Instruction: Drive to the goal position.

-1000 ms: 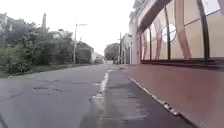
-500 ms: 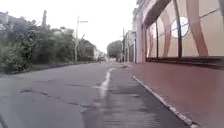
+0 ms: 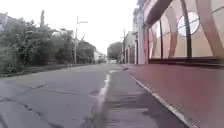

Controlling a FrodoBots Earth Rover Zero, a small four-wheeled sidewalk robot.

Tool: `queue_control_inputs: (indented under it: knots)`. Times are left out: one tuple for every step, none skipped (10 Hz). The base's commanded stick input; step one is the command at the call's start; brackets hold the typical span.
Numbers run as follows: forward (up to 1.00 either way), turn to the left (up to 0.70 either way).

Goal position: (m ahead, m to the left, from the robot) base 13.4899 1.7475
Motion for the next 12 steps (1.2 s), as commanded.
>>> queue_control_inputs:
  knots:
    - [1.00, -0.31]
    - [1.00, -0.34]
    - [1.00, -0.20]
    - [1.00, -0.04]
    - [1.00, 0.06]
    - [1.00, 0.06]
    - [1.00, 0.06]
    - [1.00, 0.04]
    - [1.00, -0.10]
    - [1.00, -0.25]
    - [1.00, -0.25]
    - [1.00, -0.04]
